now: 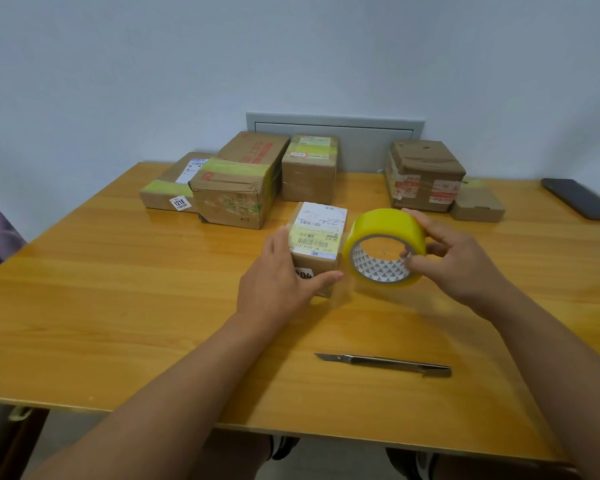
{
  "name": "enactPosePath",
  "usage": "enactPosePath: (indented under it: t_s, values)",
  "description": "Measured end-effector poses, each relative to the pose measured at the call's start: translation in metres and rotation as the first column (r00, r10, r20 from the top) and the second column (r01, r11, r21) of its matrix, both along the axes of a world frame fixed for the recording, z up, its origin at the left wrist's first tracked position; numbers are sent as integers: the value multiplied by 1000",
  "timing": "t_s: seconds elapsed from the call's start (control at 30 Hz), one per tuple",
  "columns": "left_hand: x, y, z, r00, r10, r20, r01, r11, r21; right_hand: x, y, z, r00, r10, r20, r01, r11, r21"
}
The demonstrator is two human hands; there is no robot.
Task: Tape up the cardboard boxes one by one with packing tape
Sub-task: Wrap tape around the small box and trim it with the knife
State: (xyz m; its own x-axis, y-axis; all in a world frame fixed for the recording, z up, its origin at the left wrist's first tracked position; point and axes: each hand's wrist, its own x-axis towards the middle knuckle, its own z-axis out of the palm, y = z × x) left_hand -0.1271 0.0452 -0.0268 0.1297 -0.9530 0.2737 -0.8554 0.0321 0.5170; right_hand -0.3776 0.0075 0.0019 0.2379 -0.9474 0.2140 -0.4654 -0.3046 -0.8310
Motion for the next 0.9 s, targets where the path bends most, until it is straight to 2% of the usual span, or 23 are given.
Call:
enactPosePath:
  t_s: [0.07,0.2,0.27,0.37,0.53,0.7,0.83,0.9]
  values:
    - [1,-1,2,998,2,66,-2,1000,9,-1,-2,-2,1000,-3,-11,3,1000,9]
    - [-1,-1,1,995,-18,100,16,1000,17,-1,-2,-6,999,5,-48,-4,1000,12]
    - [0,-1,2,978,-2,207,2,1000,-2,0,-2,-8,999,7,-53,-6,1000,23]
    - [2,-6,6,902,-30,430,62,996,-60,4,-2,-10,999,8,-35,-7,1000,31]
    - [0,-13,5,775,-137,618,241,967,-88,4,-6,-16,999,1,-50,0,1000,31]
    - [5,-20,12,745,-325,582,376,926,35,3,-6,-16,997,22,-68,-21,999,24]
    - [0,-19,16,774,-318,547,347,936,53,3,-7,-20,998,18,-52,-17,999,32]
    - [-1,-20,15,757,-307,576,336,940,59,2,-8,-22,999,17,-51,-16,999,38]
